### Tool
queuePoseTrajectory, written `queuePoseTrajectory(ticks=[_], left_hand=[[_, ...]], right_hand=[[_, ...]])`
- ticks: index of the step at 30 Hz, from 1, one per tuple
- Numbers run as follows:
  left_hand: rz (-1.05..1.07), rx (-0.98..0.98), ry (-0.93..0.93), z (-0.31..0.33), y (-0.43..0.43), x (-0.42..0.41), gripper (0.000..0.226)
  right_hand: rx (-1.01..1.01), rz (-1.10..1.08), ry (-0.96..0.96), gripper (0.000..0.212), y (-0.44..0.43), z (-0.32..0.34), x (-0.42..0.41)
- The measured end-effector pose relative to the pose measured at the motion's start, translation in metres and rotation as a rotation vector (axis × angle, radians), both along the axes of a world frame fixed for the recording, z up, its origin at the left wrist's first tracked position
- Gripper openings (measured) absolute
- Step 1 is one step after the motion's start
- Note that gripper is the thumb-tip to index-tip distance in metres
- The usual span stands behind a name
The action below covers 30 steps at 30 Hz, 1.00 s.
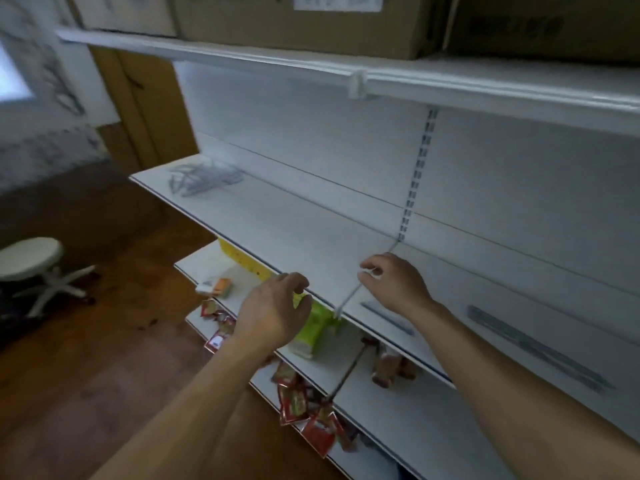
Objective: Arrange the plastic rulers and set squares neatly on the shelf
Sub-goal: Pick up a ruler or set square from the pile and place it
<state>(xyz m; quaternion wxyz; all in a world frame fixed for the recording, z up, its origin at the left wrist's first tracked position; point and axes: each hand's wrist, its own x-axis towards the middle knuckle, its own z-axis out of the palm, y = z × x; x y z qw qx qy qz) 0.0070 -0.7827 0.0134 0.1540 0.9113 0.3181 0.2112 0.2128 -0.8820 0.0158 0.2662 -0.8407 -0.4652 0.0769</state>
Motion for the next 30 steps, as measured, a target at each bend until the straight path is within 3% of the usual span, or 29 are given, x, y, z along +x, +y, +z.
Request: queuePoseTrajectory(ticks=[6, 11, 30], left_hand=[[0.196, -0.027, 0.090, 0.000, 0.091, -0.089, 0.029], [0.235, 0.014, 0.127, -0.001, 0.141, -0.115, 0.033], [0.216, 0.018, 0.191, -0.007, 0.451, -0.035, 0.030]], right_hand=[[-0.005, 0.140, 0.020, 0.028, 0.130, -0.003, -0.077], [-0.033, 0.211, -0.006, 0.031, 0.207, -0.001, -0.104], [-0.026, 0.220, 0.013, 0.036, 0.526, -0.020, -0.036]])
